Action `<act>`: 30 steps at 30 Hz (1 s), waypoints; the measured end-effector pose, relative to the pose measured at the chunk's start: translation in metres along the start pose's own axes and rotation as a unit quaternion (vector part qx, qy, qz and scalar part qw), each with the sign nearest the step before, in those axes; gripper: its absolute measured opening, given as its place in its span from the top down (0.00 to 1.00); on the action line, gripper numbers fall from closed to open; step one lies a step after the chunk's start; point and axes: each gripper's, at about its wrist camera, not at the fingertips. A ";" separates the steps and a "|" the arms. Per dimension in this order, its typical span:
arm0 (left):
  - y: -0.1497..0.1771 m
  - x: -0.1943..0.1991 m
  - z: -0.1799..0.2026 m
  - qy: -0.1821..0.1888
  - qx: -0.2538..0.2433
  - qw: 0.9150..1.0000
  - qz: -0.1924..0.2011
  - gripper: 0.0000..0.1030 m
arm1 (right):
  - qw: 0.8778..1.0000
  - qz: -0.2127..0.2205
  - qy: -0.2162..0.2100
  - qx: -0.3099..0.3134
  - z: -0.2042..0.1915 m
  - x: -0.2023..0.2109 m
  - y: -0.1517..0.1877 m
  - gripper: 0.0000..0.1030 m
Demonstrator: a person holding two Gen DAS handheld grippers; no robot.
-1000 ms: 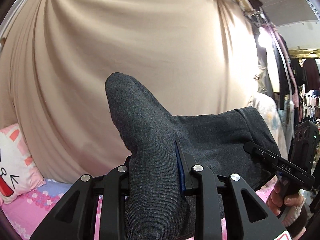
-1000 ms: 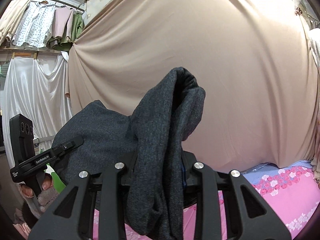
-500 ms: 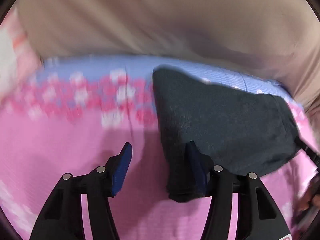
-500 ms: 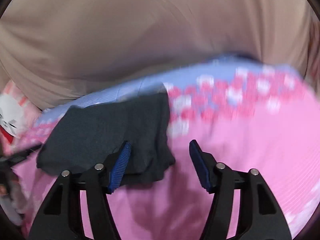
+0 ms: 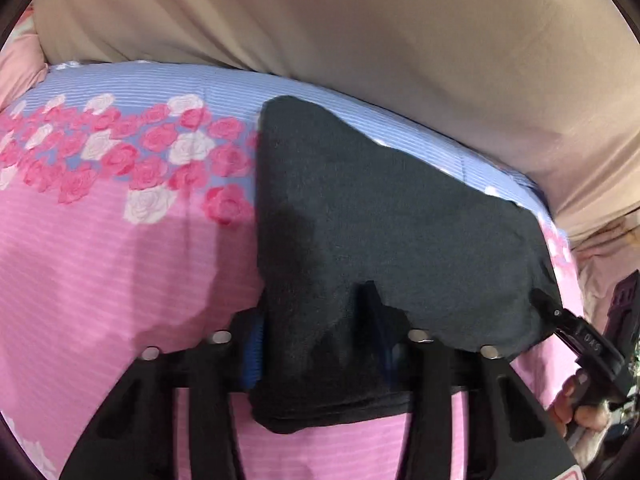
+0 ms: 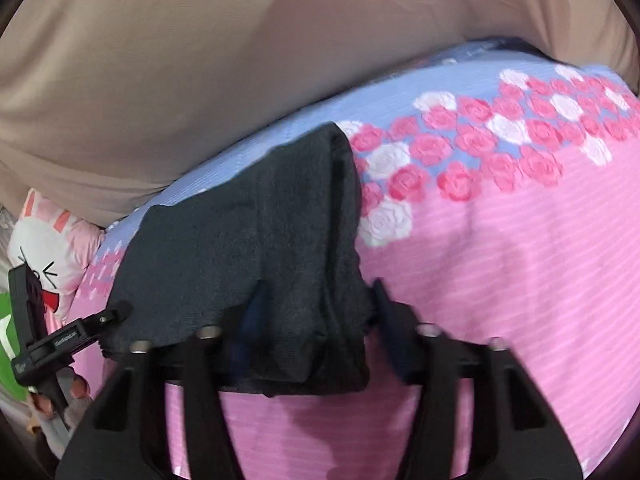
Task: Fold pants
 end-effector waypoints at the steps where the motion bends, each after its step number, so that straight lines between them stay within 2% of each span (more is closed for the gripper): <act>1: -0.003 0.004 0.002 0.009 0.003 1.000 0.001 0.77 | 1.000 0.007 0.000 0.006 -0.005 0.009 -0.001 0.74; 4: -0.010 0.018 0.005 0.031 0.004 0.999 0.007 0.79 | 1.000 0.019 -0.012 0.013 -0.014 0.036 0.001 0.75; 6: -0.007 0.019 0.003 0.031 -0.004 0.999 0.003 0.76 | 0.999 0.027 -0.002 0.024 -0.014 0.040 0.008 0.73; 8: 0.001 0.004 -0.003 0.008 -0.005 1.000 -0.016 0.69 | 0.999 0.001 0.031 0.030 -0.005 0.021 0.016 0.67; 9: 0.006 -0.001 -0.005 -0.001 -0.007 1.000 -0.016 0.64 | 0.999 0.002 0.035 0.013 0.003 0.017 0.020 0.58; 10: 0.009 0.001 -0.006 0.003 -0.009 1.000 -0.003 0.64 | 1.000 0.009 0.028 -0.001 0.007 0.021 0.021 0.57; 11: 0.011 0.004 -0.004 0.002 -0.012 1.000 0.005 0.64 | 0.999 0.021 0.031 -0.004 0.006 0.029 0.021 0.58; 13: 0.013 0.012 0.002 -0.013 -0.030 0.999 0.023 0.64 | 0.995 0.082 0.058 0.018 -0.005 0.057 0.014 0.67; 15: 0.012 0.015 0.005 -0.027 -0.039 0.998 0.034 0.64 | 0.993 0.104 0.048 0.038 -0.020 0.069 0.006 0.72; 16: 0.013 0.012 0.005 -0.027 -0.038 0.998 0.035 0.64 | 0.994 0.096 0.031 0.050 -0.033 0.065 -0.001 0.80; 18: 0.015 0.006 0.001 -0.024 -0.028 0.999 0.035 0.64 | 0.994 0.078 0.028 0.067 -0.045 0.048 -0.008 0.87; 19: 0.017 0.004 -0.002 -0.024 -0.025 0.999 0.036 0.63 | 0.993 0.067 0.051 0.079 -0.049 0.029 -0.011 0.89; 20: 0.018 0.003 -0.003 -0.029 -0.028 0.998 0.041 0.58 | 0.991 0.056 0.084 0.084 -0.045 0.013 -0.013 0.89; 21: 0.020 0.004 -0.003 -0.039 -0.033 0.998 0.047 0.53 | 0.990 0.037 0.107 0.081 -0.037 -0.004 -0.013 0.97; 22: 0.020 0.008 -0.006 -0.042 -0.037 0.997 0.049 0.52 | 0.993 0.031 0.097 0.059 -0.026 -0.015 -0.012 0.97; 24: 0.021 0.011 -0.006 -0.046 -0.043 0.997 0.054 0.52 | 0.996 0.034 0.073 0.025 -0.019 -0.005 -0.011 0.96; 25: 0.021 0.010 -0.005 -0.049 -0.047 0.996 0.055 0.52 | 0.997 0.046 0.066 0.022 -0.022 0.008 -0.008 0.91; 28: 0.025 0.011 -0.002 -0.056 -0.057 0.995 0.057 0.52 | 0.993 0.073 0.073 0.049 -0.032 0.035 0.008 0.92; 30: 0.027 0.012 0.001 -0.063 -0.066 0.994 0.061 0.52 | 0.993 0.059 0.089 0.058 -0.026 0.032 0.019 0.94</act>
Point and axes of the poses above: each gripper's, at about its wrist camera, not at the fingertips, and x roughly against the way its jaws point, z to its right, y to its underside, and after that the axes turned 8 degrees about y, right-handed
